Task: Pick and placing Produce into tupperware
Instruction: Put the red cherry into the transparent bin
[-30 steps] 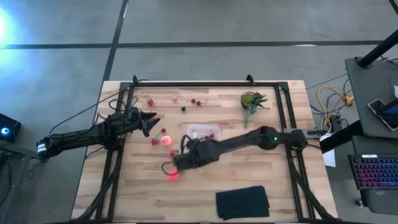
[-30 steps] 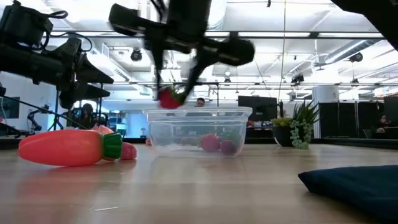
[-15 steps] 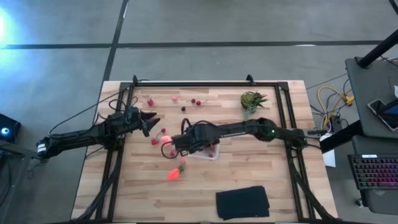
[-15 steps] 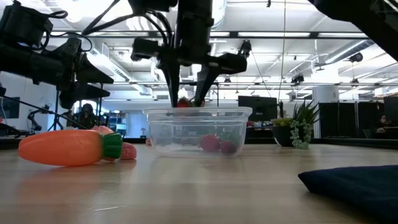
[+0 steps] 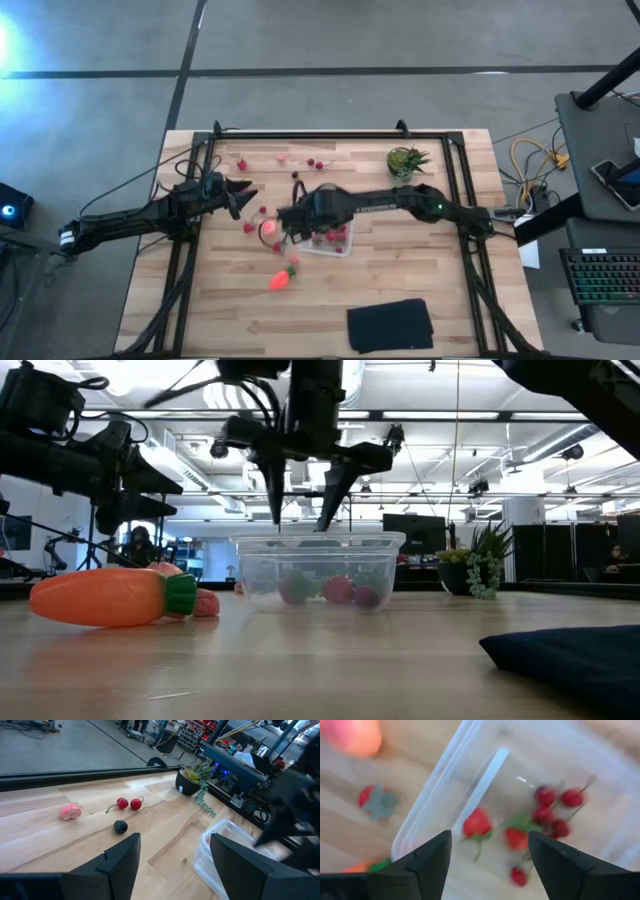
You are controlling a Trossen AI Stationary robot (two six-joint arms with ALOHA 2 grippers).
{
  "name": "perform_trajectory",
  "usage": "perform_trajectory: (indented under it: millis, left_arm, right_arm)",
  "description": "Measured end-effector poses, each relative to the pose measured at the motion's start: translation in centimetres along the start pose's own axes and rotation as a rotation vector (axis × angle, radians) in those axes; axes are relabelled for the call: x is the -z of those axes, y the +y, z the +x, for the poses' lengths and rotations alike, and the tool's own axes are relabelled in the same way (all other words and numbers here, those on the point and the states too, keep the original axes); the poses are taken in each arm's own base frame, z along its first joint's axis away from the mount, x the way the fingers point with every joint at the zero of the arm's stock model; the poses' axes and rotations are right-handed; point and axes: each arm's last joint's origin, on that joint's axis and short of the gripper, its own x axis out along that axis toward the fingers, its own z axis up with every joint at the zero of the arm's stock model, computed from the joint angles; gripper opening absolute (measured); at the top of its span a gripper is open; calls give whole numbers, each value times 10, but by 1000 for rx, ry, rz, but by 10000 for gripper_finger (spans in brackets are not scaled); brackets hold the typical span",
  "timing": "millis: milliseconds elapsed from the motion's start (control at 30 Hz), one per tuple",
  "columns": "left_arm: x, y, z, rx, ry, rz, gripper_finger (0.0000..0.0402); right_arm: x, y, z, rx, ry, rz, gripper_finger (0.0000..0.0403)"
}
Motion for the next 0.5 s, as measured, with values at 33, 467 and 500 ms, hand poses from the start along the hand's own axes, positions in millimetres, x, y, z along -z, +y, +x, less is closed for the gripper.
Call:
perform_trajectory:
  millis: [33,467,500]
  left_arm:
    - [0,0,0,0,1,0,226]
    - [0,0,0,0,0,0,226]
    - [0,0,0,0,1,0,226]
  right_arm:
    - [-9,-5,-1,10,2,-2,254]
    - [-135,-65,12,-112,-82,-338,244]
    - [-142,-71,13,-110,-85,-370,244]
